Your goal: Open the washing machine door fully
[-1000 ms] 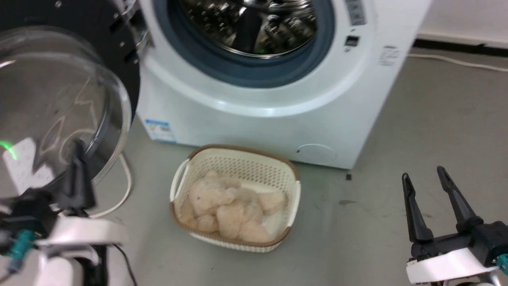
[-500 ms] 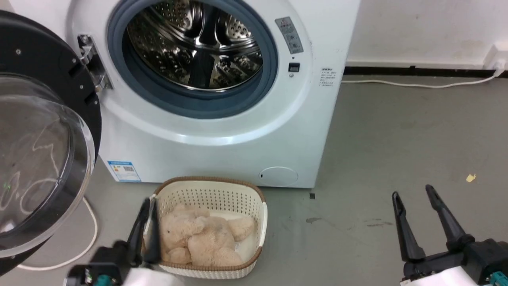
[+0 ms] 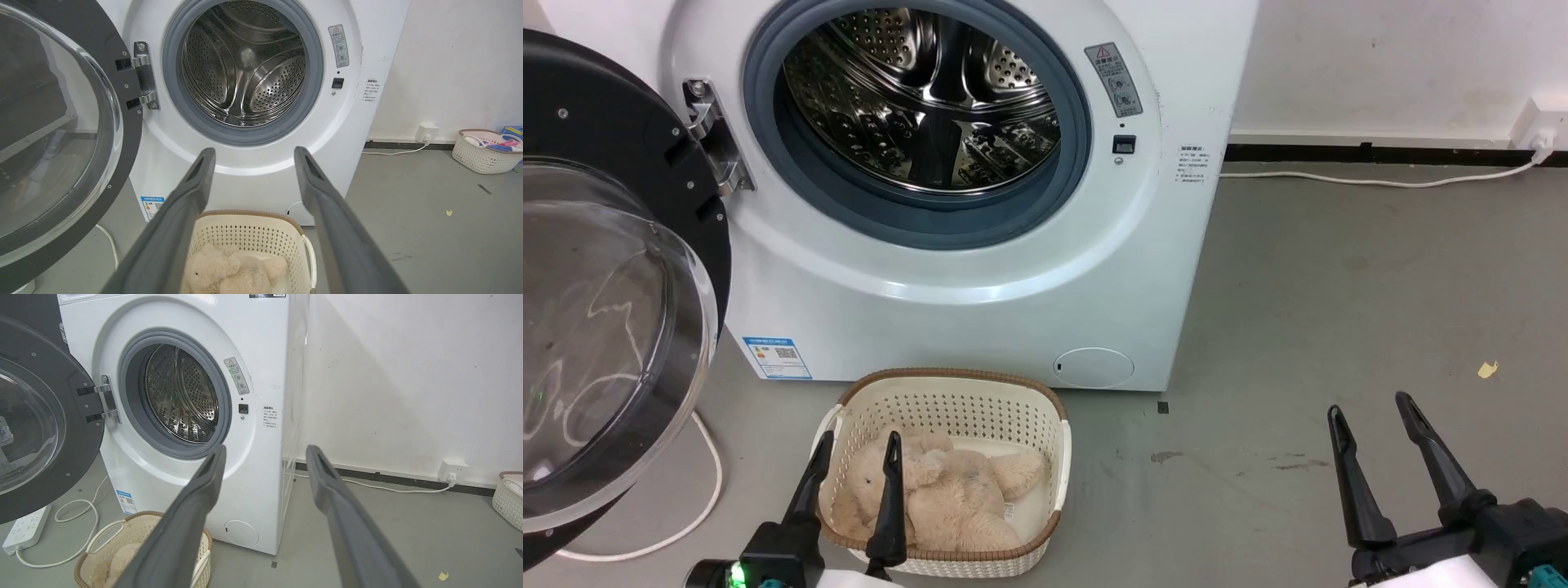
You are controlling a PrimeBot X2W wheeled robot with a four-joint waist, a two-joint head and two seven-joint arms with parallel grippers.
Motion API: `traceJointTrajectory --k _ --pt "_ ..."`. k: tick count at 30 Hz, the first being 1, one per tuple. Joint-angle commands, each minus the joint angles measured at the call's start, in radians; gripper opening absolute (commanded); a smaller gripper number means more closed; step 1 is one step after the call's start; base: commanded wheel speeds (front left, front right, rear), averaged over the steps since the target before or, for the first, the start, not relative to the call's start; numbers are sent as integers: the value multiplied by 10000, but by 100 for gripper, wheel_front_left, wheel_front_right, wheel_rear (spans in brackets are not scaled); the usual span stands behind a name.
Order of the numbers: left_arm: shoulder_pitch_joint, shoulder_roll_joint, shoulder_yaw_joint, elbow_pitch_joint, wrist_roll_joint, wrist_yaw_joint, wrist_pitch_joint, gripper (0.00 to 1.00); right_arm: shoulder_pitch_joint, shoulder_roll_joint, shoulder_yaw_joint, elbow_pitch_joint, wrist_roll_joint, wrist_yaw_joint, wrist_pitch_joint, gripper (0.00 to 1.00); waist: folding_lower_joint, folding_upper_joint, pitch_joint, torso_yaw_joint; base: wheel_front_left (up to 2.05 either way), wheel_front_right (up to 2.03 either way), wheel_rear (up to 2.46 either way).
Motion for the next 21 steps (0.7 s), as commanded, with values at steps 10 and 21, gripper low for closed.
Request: traceJointTrajectory --k 10,21 --pt "-24 -95 103 -49 190 -56 -41 100 120 33 16 104 43 8 -45 100 0 0 40 -10 0 0 0" --pt "-17 -138 104 -79 174 -92 67 0 -22 -1 38 134 9 -2 53 0 1 0 21 -5 0 0 0"
